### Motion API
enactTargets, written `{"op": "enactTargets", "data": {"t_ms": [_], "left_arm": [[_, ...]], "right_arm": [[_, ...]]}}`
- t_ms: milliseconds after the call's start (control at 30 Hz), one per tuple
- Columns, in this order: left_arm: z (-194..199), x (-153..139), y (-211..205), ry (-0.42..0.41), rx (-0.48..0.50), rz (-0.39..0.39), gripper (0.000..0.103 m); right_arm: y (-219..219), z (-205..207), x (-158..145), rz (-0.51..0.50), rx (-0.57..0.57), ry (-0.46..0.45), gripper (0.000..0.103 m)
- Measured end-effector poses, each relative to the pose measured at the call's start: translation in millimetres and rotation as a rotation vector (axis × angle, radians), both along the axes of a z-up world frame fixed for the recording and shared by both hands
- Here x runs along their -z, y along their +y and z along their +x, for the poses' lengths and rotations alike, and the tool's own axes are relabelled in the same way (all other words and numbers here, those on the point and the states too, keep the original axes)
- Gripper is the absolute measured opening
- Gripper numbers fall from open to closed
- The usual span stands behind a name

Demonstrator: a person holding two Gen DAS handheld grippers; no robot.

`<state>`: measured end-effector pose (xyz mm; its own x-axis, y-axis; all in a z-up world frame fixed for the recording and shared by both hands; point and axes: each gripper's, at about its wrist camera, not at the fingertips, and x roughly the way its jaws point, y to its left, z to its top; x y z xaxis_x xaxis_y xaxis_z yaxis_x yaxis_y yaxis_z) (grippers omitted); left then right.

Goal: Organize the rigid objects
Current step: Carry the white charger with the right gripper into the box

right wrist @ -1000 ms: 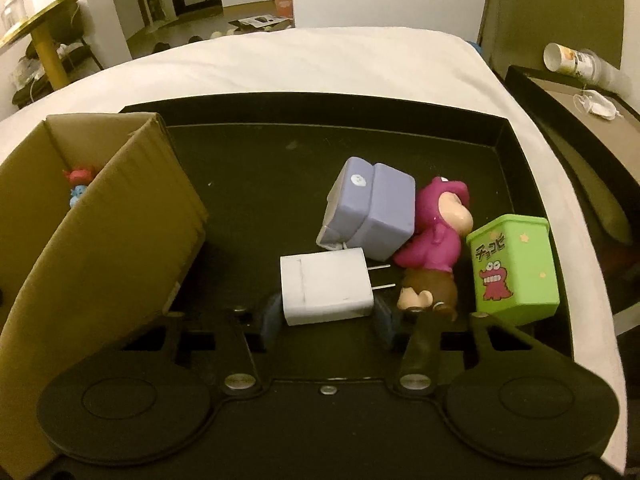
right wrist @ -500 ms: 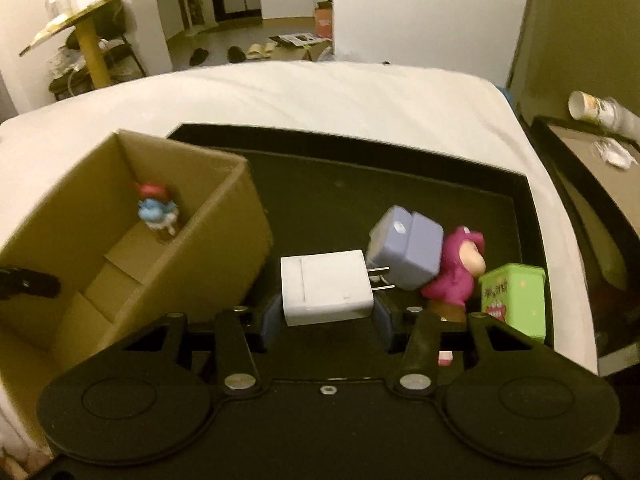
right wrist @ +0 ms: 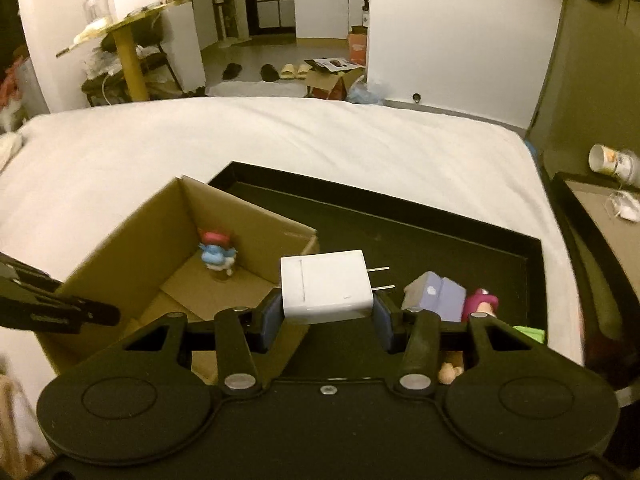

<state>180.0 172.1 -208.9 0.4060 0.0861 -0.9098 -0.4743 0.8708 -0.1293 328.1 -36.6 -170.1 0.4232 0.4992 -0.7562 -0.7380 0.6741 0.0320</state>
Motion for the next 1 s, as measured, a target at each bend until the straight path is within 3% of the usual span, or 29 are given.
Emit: {"op": "enactTargets", "data": {"t_ms": [467,1000], "left_arm": [[1,3,0,0.000,0.010,-0.005,0.015],[3,1,-1,0.014,0.029,0.001,0.015]], "right_arm": [[18,-11,-7,0.017,-0.047,-0.013,0.046],[60,-25,3,-0.066,-0.201,-0.087,0.046]]}}
